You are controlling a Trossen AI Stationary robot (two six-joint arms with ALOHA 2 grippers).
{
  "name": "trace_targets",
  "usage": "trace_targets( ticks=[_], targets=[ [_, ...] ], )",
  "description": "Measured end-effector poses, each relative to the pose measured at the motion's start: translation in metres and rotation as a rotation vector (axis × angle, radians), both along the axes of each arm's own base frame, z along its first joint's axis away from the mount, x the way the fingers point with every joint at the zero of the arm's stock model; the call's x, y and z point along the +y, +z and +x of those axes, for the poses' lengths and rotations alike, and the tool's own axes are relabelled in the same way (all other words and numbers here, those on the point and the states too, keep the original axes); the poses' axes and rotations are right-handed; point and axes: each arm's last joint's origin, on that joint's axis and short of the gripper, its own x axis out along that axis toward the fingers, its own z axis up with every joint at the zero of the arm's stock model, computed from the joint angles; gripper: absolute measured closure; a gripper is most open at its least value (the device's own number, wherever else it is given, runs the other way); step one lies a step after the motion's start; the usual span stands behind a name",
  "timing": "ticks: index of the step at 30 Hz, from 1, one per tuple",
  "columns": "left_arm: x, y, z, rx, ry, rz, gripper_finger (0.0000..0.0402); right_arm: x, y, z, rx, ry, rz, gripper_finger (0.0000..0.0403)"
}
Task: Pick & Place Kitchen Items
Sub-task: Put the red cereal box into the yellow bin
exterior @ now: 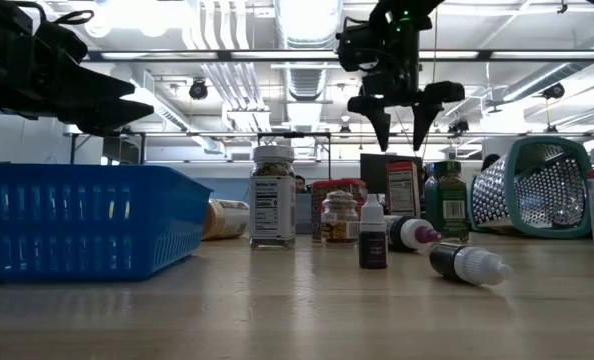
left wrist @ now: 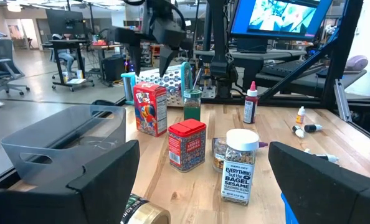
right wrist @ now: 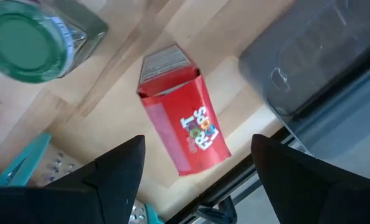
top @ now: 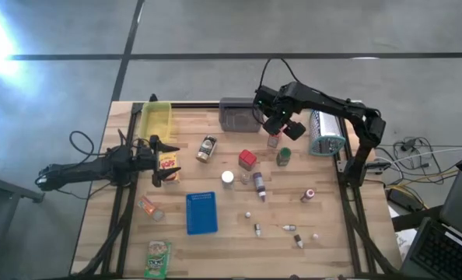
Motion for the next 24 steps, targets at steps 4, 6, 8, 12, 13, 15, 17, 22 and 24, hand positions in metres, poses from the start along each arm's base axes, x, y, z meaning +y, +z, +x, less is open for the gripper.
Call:
trace_targets(
  ticks=[4,6,8,12,13,15,17,22,24],
  targets=[
    [0.0,0.0,0.0,0.0,0.0,0.0,0.0039,0.0,-0.004,0.0,0.002,0.005,-0.001,0.0121],
    [0.0,0.0,0.0,0.0,0.0,0.0,0.0039,0.0,-0.004,0.0,0.005,0.018,0.0,0.0117],
    [0.0,0.0,0.0,0.0,0.0,0.0,0.0039,0.0,-0.004,0.0,0.006,0.024,0.0,0.011],
    [0.0,0.0,0.0,0.0,0.0,0.0,0.0039,0.0,-0.004,0.0,0.004,0.027,-0.002,0.0096],
    [0.0,0.0,0.0,0.0,0.0,0.0,0.0039,0.0,-0.004,0.0,0.003,0.027,-0.002,0.0093],
    [0.0,0.0,0.0,0.0,0.0,0.0,0.0039,0.0,-0.004,0.0,0.003,0.028,-0.002,0.0088],
    [0.0,0.0,0.0,0.0,0.0,0.0,0.0039,0.0,-0.004,0.001,0.002,0.027,-0.003,0.0084],
    [0.0,0.0,0.0,0.0,0.0,0.0,0.0039,0.0,-0.01,0.0,0.016,0.042,0.002,0.0077],
    [0.0,0.0,0.0,0.0,0.001,0.0,0.0039,0.0,-0.013,0.0,0.014,0.045,0.001,0.0076]
  ],
)
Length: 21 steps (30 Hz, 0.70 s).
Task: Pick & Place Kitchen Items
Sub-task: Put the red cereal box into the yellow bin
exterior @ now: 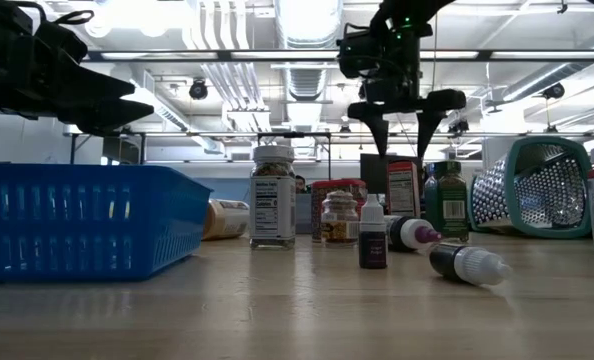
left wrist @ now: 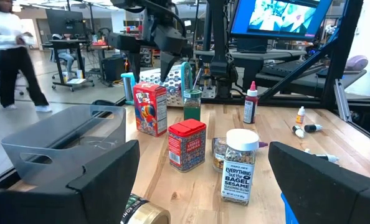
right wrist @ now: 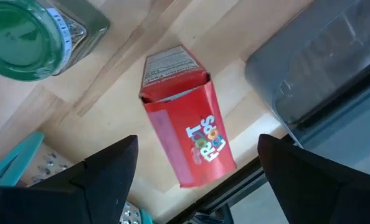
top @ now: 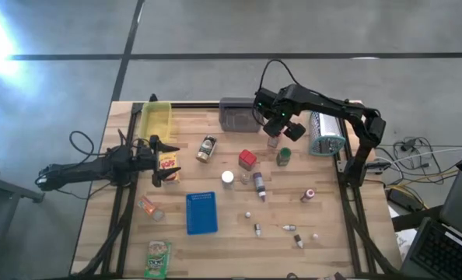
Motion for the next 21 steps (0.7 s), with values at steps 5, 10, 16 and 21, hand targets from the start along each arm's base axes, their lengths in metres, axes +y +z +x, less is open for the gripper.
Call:
trace_targets(
  ticks=[5,10,16,21],
  targets=[
    [0.0,0.0,0.0,0.0,0.0,0.0,0.0039,0.0,-0.011,0.0,0.007,0.014,0.001,0.0085],
    [0.0,0.0,0.0,0.0,0.0,0.0,0.0039,0.0,-0.023,-0.001,0.01,0.028,0.001,0.0103],
    [0.0,0.0,0.0,0.0,-0.001,0.0,0.0039,0.0,-0.037,-0.004,0.033,0.062,0.002,0.012],
    [0.0,0.0,0.0,0.0,-0.001,0.0,0.0039,-0.003,-0.047,-0.004,0.006,0.059,-0.017,0.0135]
  ],
)
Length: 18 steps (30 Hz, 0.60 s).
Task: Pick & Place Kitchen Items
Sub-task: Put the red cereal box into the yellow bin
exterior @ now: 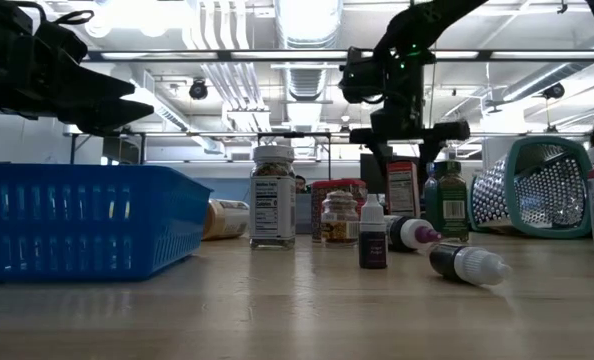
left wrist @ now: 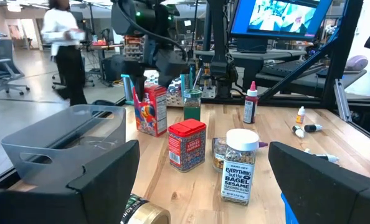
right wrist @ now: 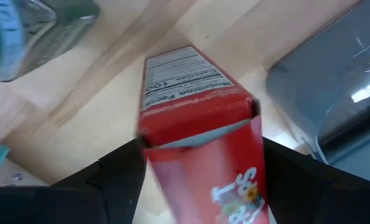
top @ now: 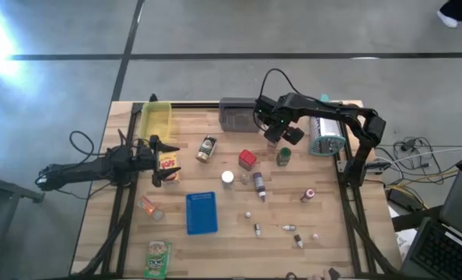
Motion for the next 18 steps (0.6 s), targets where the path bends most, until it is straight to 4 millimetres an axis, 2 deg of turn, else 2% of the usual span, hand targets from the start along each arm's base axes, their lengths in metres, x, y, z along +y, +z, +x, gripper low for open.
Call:
trace_targets(
  ticks=[18],
  targets=[
    [0.0,0.0,0.0,0.0,-0.001,0.0,0.0039,0.002,-0.02,-0.006,0.019,-0.006,0.01,0.0183]
  ],
)
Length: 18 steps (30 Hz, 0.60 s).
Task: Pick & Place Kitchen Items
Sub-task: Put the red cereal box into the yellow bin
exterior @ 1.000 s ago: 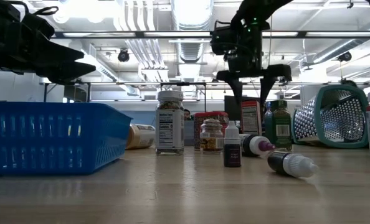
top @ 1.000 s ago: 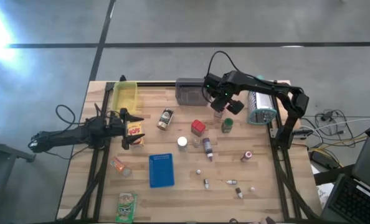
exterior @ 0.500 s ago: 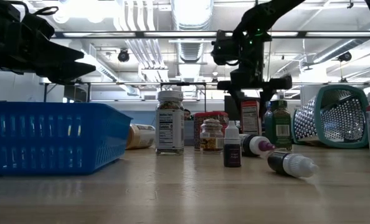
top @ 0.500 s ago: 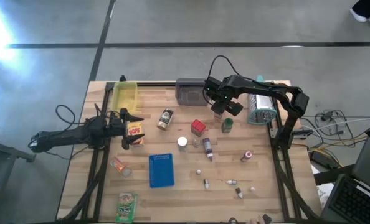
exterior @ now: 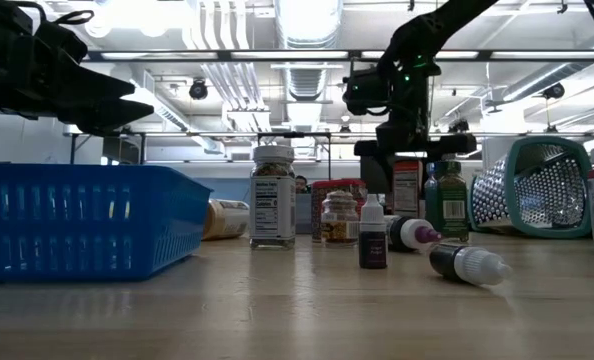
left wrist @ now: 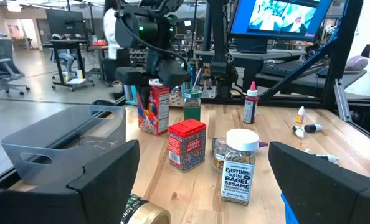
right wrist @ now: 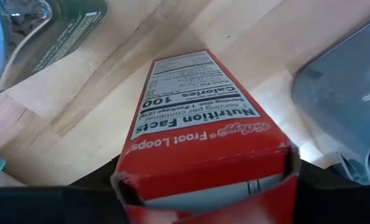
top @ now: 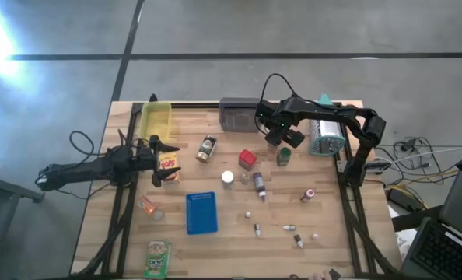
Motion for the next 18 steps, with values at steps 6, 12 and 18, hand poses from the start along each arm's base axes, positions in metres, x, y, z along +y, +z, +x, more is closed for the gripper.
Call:
trace_targets(
  ticks=[6,12,18],
  targets=[
    [0.0,0.0,0.0,0.0,0.0,0.0,0.0039,-0.0003,0.0002,0.0009,-0.008,0.0,-0.004,0.0193],
    [0.0,0.0,0.0,0.0,0.0,0.0,0.0039,-0.0014,0.0005,0.0033,-0.034,-0.001,-0.017,0.0204],
    [0.0,0.0,0.0,0.0,0.0,0.0,0.0039,-0.0017,0.0007,0.0039,-0.04,-0.003,-0.018,0.0212]
  ],
)
